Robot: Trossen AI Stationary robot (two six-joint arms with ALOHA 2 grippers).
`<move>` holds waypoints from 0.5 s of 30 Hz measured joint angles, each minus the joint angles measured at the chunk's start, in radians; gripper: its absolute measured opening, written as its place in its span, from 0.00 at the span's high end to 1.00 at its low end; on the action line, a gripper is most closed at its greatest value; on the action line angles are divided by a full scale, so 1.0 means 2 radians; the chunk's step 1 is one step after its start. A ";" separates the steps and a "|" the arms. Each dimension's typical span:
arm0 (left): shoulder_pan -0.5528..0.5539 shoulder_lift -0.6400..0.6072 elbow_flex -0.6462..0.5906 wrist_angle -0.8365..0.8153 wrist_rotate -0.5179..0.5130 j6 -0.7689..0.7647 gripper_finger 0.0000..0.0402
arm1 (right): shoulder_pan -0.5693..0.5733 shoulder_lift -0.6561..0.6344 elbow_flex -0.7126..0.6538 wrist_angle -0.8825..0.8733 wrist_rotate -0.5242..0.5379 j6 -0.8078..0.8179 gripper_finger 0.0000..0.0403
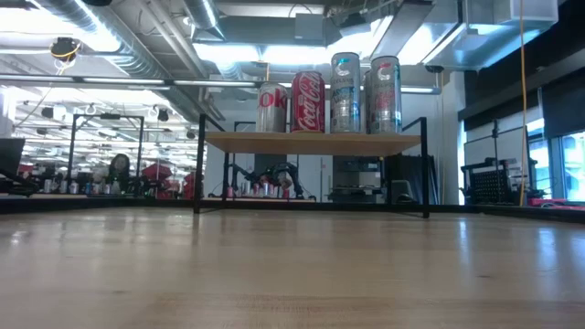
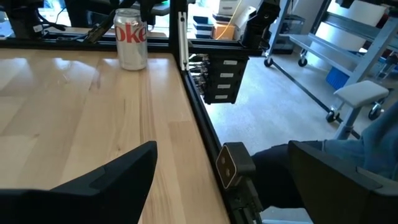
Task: Place canned beverage on shelf
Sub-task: Put the silver soda can on the shelf aligned with the other silver soda can
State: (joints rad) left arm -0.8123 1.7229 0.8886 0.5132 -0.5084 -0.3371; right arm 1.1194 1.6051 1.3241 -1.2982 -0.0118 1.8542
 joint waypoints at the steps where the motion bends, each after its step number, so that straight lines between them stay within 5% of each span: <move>1: 0.000 0.000 0.000 0.000 0.000 0.000 0.15 | 0.000 0.000 -0.003 0.007 0.000 0.000 0.08; 15: 0.000 0.000 0.000 -0.003 0.000 -0.001 0.15 | 0.000 -0.001 -0.070 0.105 -0.025 -0.017 0.13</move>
State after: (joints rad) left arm -0.8120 1.7229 0.8886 0.5063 -0.5084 -0.3382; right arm 1.1187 1.6039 1.1847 -1.0889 -0.0612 1.8208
